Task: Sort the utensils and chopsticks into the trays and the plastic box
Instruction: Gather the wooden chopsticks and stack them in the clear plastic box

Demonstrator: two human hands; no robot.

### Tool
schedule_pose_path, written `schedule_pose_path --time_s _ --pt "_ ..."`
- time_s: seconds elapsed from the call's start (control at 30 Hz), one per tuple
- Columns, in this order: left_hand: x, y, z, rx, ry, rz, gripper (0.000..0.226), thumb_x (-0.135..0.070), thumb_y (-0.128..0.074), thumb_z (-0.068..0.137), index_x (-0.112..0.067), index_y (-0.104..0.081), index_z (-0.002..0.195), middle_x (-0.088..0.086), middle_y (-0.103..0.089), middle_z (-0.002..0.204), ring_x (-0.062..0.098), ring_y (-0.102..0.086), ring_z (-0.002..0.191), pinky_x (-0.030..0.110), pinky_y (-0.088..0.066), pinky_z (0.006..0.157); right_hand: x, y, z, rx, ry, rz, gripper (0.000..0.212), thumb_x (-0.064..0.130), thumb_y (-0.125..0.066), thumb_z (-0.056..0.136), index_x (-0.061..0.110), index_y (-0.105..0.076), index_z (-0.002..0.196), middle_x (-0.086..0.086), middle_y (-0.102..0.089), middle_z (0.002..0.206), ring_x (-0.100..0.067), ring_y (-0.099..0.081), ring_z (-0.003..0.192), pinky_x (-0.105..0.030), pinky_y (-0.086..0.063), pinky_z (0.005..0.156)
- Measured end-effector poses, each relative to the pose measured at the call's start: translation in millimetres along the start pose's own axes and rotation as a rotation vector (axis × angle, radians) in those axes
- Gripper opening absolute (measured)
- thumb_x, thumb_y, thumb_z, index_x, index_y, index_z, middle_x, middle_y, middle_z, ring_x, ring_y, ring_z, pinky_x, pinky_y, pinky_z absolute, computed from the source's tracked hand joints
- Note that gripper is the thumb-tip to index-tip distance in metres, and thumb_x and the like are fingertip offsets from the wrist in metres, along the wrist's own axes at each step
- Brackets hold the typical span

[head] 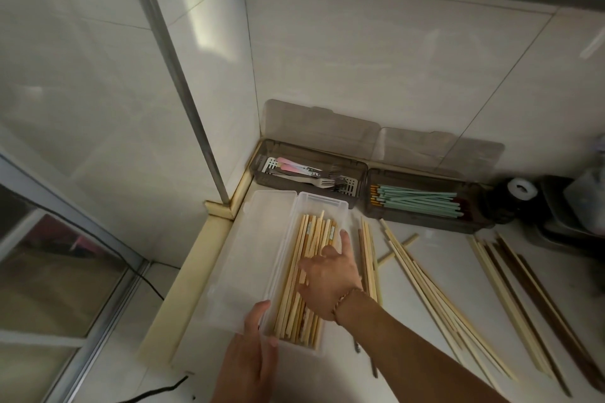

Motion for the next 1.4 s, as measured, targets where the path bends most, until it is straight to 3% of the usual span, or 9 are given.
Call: schedule_pose_path --time_s 0.13,0.2,0.3,0.47,0.73,0.97,1.1,1.17,1.4 --pt "-0.9 -0.8 -0.5 0.012 0.019 0.004 0.05 -0.06 -0.028 0.085 -0.048 -0.018 0.132 -0.014 -0.048 0.108 0.012 -0.057 0.103 0.022 -0.037 0.078 -3.1 -5.6 -1.0 -0.105 0.021 0.172 0.045 0.049 -0.041 0.087 0.029 -0.052 0.125 0.001 -0.065 0.11 -0.025 -0.047 0.121 -0.056 0.013 0.113" --pt "-1.4 0.0 0.6 0.022 0.026 0.002 0.048 -0.054 -0.03 0.085 -0.049 -0.016 0.131 -0.014 -0.048 0.108 0.007 -0.055 0.1 0.021 -0.036 0.079 -10.1 -4.3 -9.9 -0.373 0.003 0.453 0.036 0.038 -0.05 0.088 0.025 -0.059 0.12 0.004 -0.064 0.111 -0.019 -0.048 0.119 -0.047 -0.014 0.118" --pt "1.0 -0.2 0.9 0.03 0.01 0.016 0.05 -0.062 -0.027 0.085 -0.049 -0.016 0.132 -0.021 -0.047 0.101 -0.009 -0.047 0.085 0.013 -0.035 0.073 -36.4 -9.9 -34.2 -0.731 -0.207 0.618 0.023 0.028 -0.057 0.087 0.025 -0.064 0.109 0.009 -0.063 0.107 -0.009 -0.053 0.106 -0.029 -0.043 0.094" --pt "6.8 -3.3 0.7 0.007 -0.008 0.009 0.055 -0.072 -0.021 0.078 -0.053 -0.02 0.129 -0.016 -0.05 0.103 -0.01 -0.044 0.085 0.006 -0.032 0.071 -95.0 -56.3 -73.8 -0.349 -0.707 0.815 0.01 0.04 -0.054 0.089 0.033 -0.055 0.096 0.013 -0.062 0.081 0.0 -0.056 0.07 -0.02 -0.046 0.058" --pt "7.1 -3.7 1.3 -0.02 -0.026 0.022 0.055 -0.067 -0.026 0.079 -0.046 -0.024 0.13 0.02 -0.065 0.113 0.025 -0.063 0.098 0.019 -0.038 0.076 -92.6 -61.7 -74.1 -0.149 -0.656 0.711 0.016 0.051 -0.052 0.09 0.041 -0.059 0.1 0.019 -0.063 0.082 0.001 -0.056 0.07 -0.016 -0.041 0.055" --pt "6.4 -2.4 2.4 -0.037 -0.027 0.021 0.055 -0.07 -0.024 0.076 -0.05 -0.02 0.128 0.016 -0.066 0.111 -0.003 -0.046 0.082 0.001 -0.034 0.068 -97.4 -65.8 -70.1 -0.038 -0.735 0.831 0.007 0.038 -0.054 0.089 0.035 -0.061 0.09 0.012 -0.062 0.084 -0.008 -0.057 0.076 -0.025 -0.045 0.064" --pt "5.5 -2.1 3.2 -0.006 -0.026 0.014 0.057 -0.07 -0.024 0.075 -0.048 -0.021 0.127 0.013 -0.065 0.115 -0.001 -0.051 0.088 0.004 -0.033 0.071 -102.2 -55.9 -73.5 -0.175 -0.741 0.965 0.012 0.022 -0.058 0.088 0.029 -0.058 0.078 0.005 -0.062 0.08 -0.008 -0.057 0.071 -0.022 -0.044 0.057" --pt "4.8 -2.6 2.6 -0.01 -0.032 0.018 0.056 -0.068 -0.025 0.077 -0.046 -0.023 0.128 0.019 -0.066 0.113 0.016 -0.063 0.093 0.013 -0.037 0.073 -100.5 -42.8 -73.4 -0.32 -0.706 0.995 0.017 0.016 -0.06 0.089 0.027 -0.057 0.076 0.006 -0.062 0.082 -0.009 -0.056 0.07 -0.017 -0.04 0.056" --pt "0.6 -0.6 -1.3 -0.019 -0.031 0.043 0.058 -0.068 -0.024 0.079 -0.043 -0.026 0.13 0.023 -0.065 0.109 0.027 -0.064 0.093 0.015 -0.037 0.068 -61.5 33.2 -59.8 -0.698 -0.388 1.2 0.046 0.006 -0.057 0.089 0.03 -0.033 0.121 0.003 -0.063 0.078 -0.005 -0.066 0.068 -0.013 -0.052 0.054"
Point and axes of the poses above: each hand's wrist, its own z-axis towards the middle knuckle, its own y-axis out of the back of the hand, x = y × z, the point moved 2 cm from there along z, towards the middle knuckle
